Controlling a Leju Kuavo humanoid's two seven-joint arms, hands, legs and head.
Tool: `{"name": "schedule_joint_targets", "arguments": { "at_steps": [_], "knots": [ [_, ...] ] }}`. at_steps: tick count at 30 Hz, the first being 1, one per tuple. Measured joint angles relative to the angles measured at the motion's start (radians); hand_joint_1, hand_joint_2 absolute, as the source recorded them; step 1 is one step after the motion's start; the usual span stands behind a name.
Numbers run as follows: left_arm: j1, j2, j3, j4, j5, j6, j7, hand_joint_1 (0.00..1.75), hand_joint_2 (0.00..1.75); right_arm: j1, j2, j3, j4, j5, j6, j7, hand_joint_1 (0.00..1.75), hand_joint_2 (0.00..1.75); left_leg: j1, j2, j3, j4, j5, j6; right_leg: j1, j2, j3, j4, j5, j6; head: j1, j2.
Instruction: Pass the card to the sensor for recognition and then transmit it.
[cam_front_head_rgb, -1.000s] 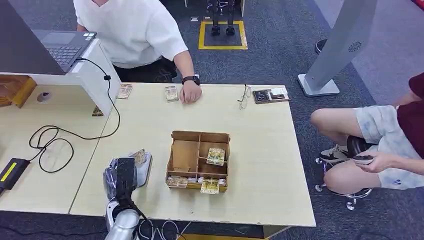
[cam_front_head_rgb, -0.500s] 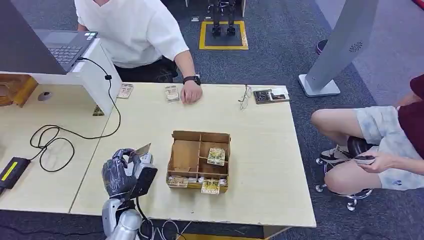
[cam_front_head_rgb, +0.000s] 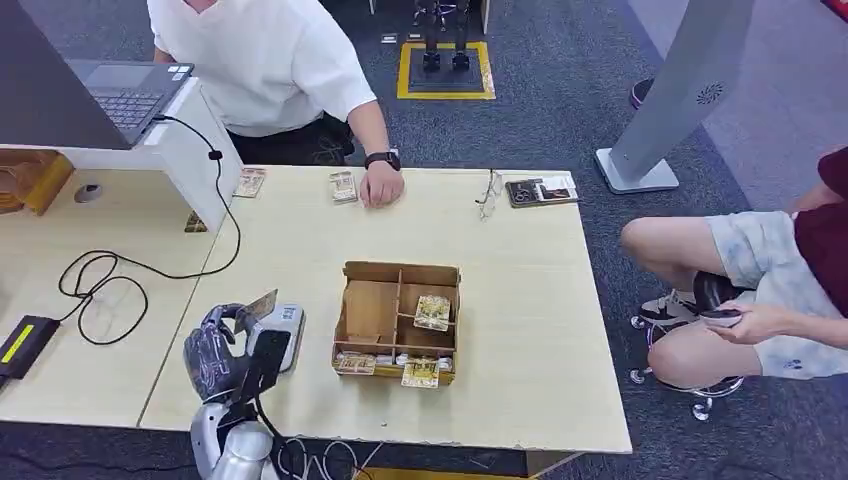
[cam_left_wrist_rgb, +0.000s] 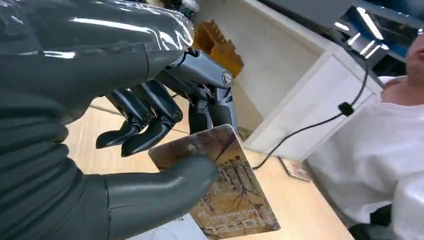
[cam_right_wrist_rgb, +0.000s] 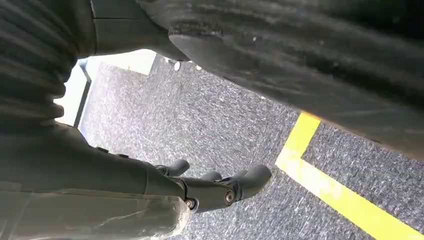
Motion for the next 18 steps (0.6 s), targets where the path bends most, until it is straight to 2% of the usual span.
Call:
{"name": "schedule_joint_targets", "arguments": {
  "at_steps": [4,14,18],
  "knots": [
    [-0.001,0.001,-0.005,0.005,-0.01,0.0,0.022,1.75,1.75,0.0,0.0,0.0,0.0,0.0,0.0,0.0,0.0,1.75,0.0,0.0,0.0,0.0,0.0,0.0,0.0,0.0,0.0,0.0,0.0,0.0,0.0,0.0],
    [-0.002,0.002,-0.006,0.008,-0.011,0.0,0.024,1.75,1.75,0.0,0.0,0.0,0.0,0.001,0.0,0.0,0.0,1.75,0.0,0.0,0.0,0.0,0.0,0.0,0.0,0.0,0.0,0.0,0.0,0.0,0.0,0.0],
    [-0.002,0.005,-0.02,0.015,-0.029,0.0,0.076,1.75,1.75,0.0,0.0,0.0,0.0,0.001,0.0,0.0,0.0,1.75,0.0,0.0,0.0,0.0,0.0,0.0,0.0,0.0,0.0,0.0,0.0,0.0,0.0,0.0]
  ]
}}
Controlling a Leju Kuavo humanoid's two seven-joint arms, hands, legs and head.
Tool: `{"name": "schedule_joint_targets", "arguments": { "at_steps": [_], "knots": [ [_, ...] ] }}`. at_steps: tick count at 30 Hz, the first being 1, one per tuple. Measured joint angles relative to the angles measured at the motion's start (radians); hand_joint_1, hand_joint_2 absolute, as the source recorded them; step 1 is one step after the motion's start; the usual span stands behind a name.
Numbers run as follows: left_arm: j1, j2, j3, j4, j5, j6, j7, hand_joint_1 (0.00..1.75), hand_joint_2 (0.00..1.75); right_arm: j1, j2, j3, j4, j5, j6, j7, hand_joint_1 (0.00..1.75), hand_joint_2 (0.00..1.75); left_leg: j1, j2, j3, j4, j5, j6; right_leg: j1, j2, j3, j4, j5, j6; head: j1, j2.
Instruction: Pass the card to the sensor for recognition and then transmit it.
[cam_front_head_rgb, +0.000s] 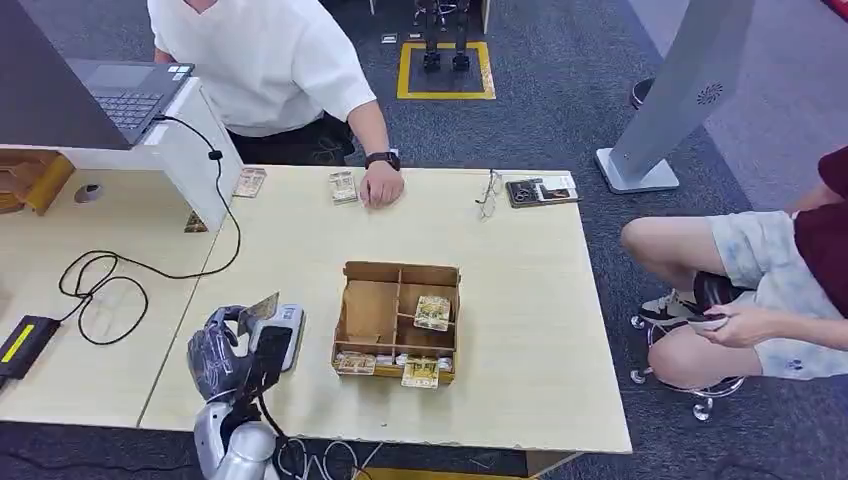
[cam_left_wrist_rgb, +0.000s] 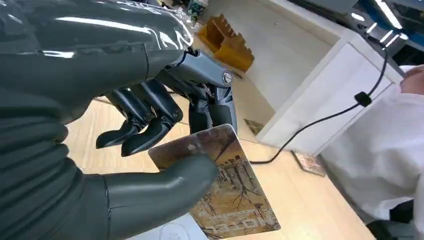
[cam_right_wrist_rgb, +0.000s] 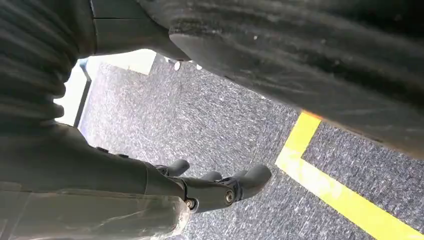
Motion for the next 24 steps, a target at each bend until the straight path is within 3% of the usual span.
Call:
{"name": "schedule_joint_targets", "arguments": {
  "at_steps": [5,15,24],
  "knots": [
    [0.008,0.015,-0.072,0.022,-0.042,0.0,0.127,1.75,1.75,0.0,0.0,0.0,0.0,0.0,0.0,0.0,0.0,1.75,0.0,0.0,0.0,0.0,0.0,0.0,0.0,0.0,0.0,0.0,0.0,0.0,0.0,0.0],
    [-0.005,0.073,-0.194,0.095,-0.071,0.0,0.281,1.75,1.75,0.0,-0.002,0.0,-0.001,0.001,0.002,0.002,0.0,1.75,0.0,0.0,0.0,0.0,0.0,0.0,0.0,0.0,0.0,0.0,0.0,0.0,0.0,0.0],
    [-0.019,0.108,-0.245,0.141,-0.11,0.0,0.333,1.75,1.75,-0.006,-0.004,0.0,-0.005,0.001,0.008,0.003,0.0,1.75,0.0,0.0,0.001,0.0,0.0,0.0,0.0,-0.001,0.001,0.0,0.0,0.0,0.0,0.0]
  ]
}}
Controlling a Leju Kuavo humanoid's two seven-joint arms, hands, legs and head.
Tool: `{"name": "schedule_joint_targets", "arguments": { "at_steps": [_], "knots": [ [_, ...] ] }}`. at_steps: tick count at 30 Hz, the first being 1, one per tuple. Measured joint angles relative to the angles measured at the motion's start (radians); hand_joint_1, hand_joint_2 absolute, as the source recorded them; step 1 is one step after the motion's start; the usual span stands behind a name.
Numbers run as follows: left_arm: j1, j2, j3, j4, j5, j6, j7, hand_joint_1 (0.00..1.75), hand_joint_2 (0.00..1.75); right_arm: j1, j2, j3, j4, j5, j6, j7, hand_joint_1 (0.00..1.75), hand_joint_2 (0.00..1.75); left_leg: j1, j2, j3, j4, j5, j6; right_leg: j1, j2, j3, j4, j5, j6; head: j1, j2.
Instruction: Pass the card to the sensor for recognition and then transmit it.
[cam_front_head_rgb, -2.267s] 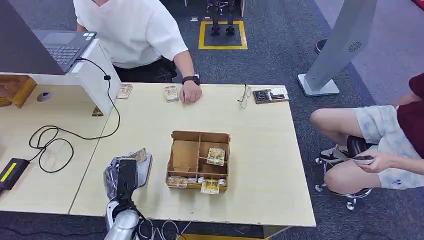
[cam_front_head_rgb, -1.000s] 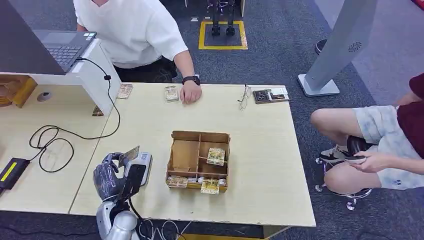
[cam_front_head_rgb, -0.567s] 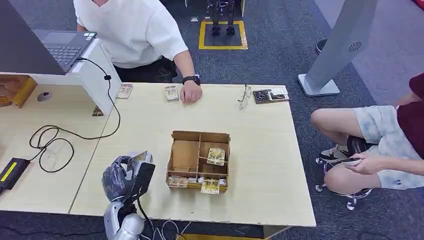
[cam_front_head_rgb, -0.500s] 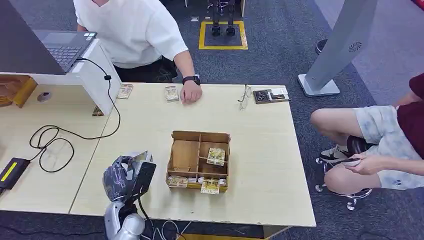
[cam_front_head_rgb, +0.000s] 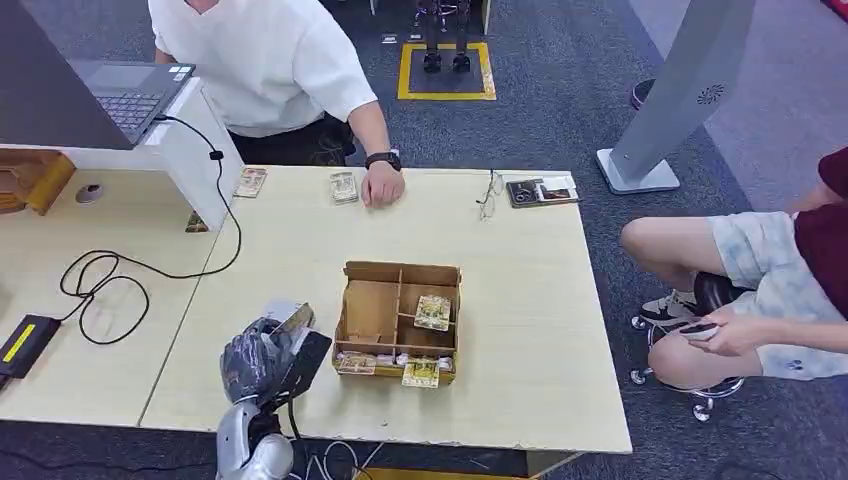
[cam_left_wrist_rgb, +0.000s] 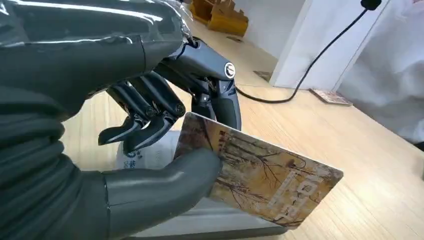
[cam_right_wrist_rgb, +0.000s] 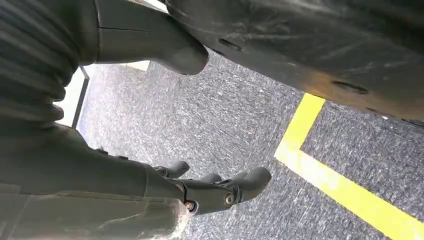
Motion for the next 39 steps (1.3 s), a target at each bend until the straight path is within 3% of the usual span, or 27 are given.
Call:
{"name": "schedule_joint_targets", "arguments": {
  "at_steps": [22,31,39],
  "knots": [
    [-0.017,0.008,0.013,0.041,-0.018,0.0,-0.04,1.75,1.75,0.0,-0.001,0.0,0.0,0.0,-0.005,-0.003,0.0,1.75,0.0,0.0,0.003,0.0,0.0,0.0,0.0,-0.001,0.004,0.0,0.0,0.0,0.0,0.0],
    [-0.027,-0.025,0.132,0.052,0.011,0.0,-0.167,1.75,1.75,-0.001,-0.002,0.0,0.0,0.015,-0.006,-0.004,0.0,1.75,0.0,0.0,0.004,0.0,0.001,0.0,0.0,-0.001,0.004,0.0,0.0,-0.001,0.0,0.0],
    [-0.027,-0.025,0.132,0.052,0.011,0.0,-0.167,1.75,1.75,-0.001,-0.002,0.0,0.0,0.015,-0.006,-0.004,0.0,1.75,0.0,0.0,0.004,0.0,0.001,0.0,0.0,-0.001,0.004,0.0,0.0,-0.001,0.0,0.0]
  ]
}}
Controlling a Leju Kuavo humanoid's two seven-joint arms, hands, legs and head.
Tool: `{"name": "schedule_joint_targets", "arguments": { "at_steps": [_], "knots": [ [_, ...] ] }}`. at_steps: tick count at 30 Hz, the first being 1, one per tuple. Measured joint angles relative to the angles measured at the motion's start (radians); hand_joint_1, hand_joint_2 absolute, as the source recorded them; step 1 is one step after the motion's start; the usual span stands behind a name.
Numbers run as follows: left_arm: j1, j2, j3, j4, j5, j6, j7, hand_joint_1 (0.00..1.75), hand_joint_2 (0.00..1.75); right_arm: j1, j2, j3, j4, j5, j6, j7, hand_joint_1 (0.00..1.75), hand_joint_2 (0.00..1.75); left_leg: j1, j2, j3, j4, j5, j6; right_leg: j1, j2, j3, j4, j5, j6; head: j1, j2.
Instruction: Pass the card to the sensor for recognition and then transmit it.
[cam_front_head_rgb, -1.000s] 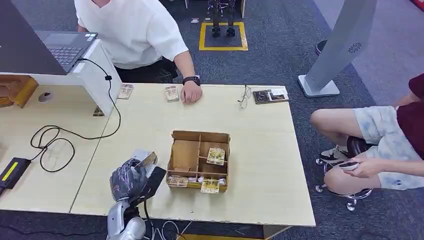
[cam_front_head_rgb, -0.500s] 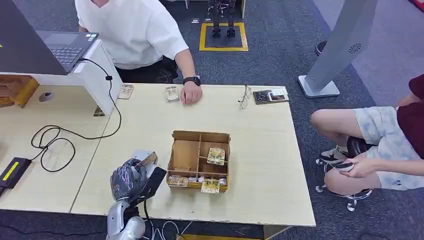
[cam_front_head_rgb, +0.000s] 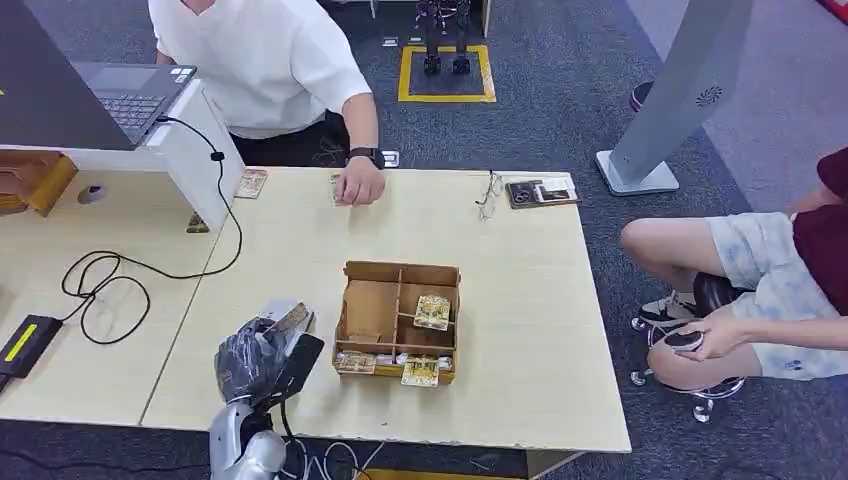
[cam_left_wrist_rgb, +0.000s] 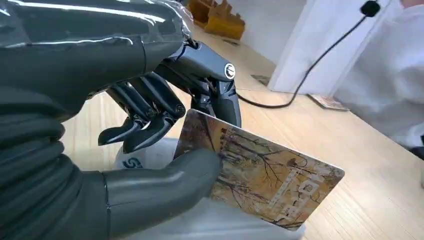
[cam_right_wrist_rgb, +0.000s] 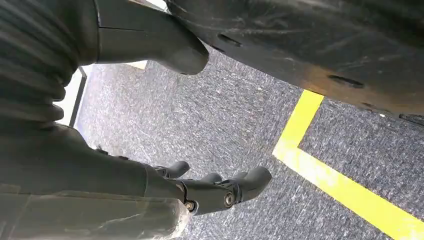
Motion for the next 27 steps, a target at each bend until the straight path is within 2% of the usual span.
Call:
{"name": "schedule_joint_targets", "arguments": {
  "at_steps": [4,6,7,9,11,17,21,24,27],
  "knots": [
    [-0.003,-0.002,0.01,0.001,0.002,0.0,-0.005,1.75,1.75,0.0,0.0,0.0,0.0,0.0,0.0,0.0,0.0,1.75,0.0,0.0,0.0,0.0,0.0,0.0,0.0,0.0,0.0,0.0,0.0,0.0,0.0,0.0],
    [-0.012,-0.01,0.042,0.004,0.01,0.0,-0.025,1.75,1.75,-0.001,0.0,0.0,0.0,0.0,0.0,0.0,0.0,1.75,0.0,0.0,0.0,0.0,0.0,0.0,0.0,0.0,0.0,0.0,0.0,0.0,0.0,0.0],
    [-0.03,-0.024,0.103,0.015,0.024,0.0,-0.094,1.75,1.75,-0.002,0.0,0.0,0.0,0.003,-0.003,0.0,0.0,1.75,0.0,0.0,-0.001,0.0,0.0,0.0,0.0,0.0,-0.001,0.0,0.0,0.0,0.0,0.0],
    [-0.086,-0.047,0.301,0.047,0.096,0.0,-0.243,1.75,1.75,-0.004,-0.001,0.0,0.0,0.008,-0.006,0.0,0.0,1.75,0.0,0.0,-0.001,0.0,0.0,0.0,0.0,0.0,-0.001,0.0,0.0,0.0,0.0,0.0],
    [-0.122,-0.049,0.51,0.092,0.189,0.0,-0.324,1.75,1.75,-0.005,-0.002,0.0,0.0,0.018,-0.006,0.0,0.0,1.75,0.0,0.0,-0.002,0.0,0.0,0.0,0.0,0.0,-0.002,0.0,0.0,0.0,0.0,0.0],
    [-0.125,-0.05,0.55,0.109,0.235,0.0,-0.359,1.75,1.75,-0.006,-0.002,0.001,0.0,0.018,-0.006,0.0,0.0,1.75,0.0,0.0,-0.003,0.0,0.0,0.0,0.0,0.0,-0.003,0.0,0.0,0.0,0.0,0.0],
    [-0.128,-0.055,0.544,0.12,0.341,0.0,-0.376,1.75,1.75,-0.006,-0.002,0.002,0.0,0.018,-0.009,0.0,0.0,1.75,0.0,0.0,-0.003,0.0,0.0,0.0,0.0,0.0,-0.003,0.0,0.0,0.0,0.0,0.0],
    [-0.126,-0.057,0.497,0.122,0.403,0.0,-0.36,1.75,1.75,-0.006,-0.002,0.005,0.0,0.018,-0.011,0.0,0.0,1.75,0.0,0.0,-0.003,0.0,0.0,0.0,0.0,0.0,-0.003,0.0,0.0,0.0,0.0,0.0],
    [-0.115,-0.056,0.403,0.113,0.437,0.0,-0.319,1.75,1.75,-0.006,-0.002,0.005,0.0,0.018,-0.012,0.0,0.0,1.75,0.0,0.0,-0.003,0.0,0.0,0.0,0.0,0.0,-0.003,0.0,0.0,0.0,0.0,0.0]
  ]
}}
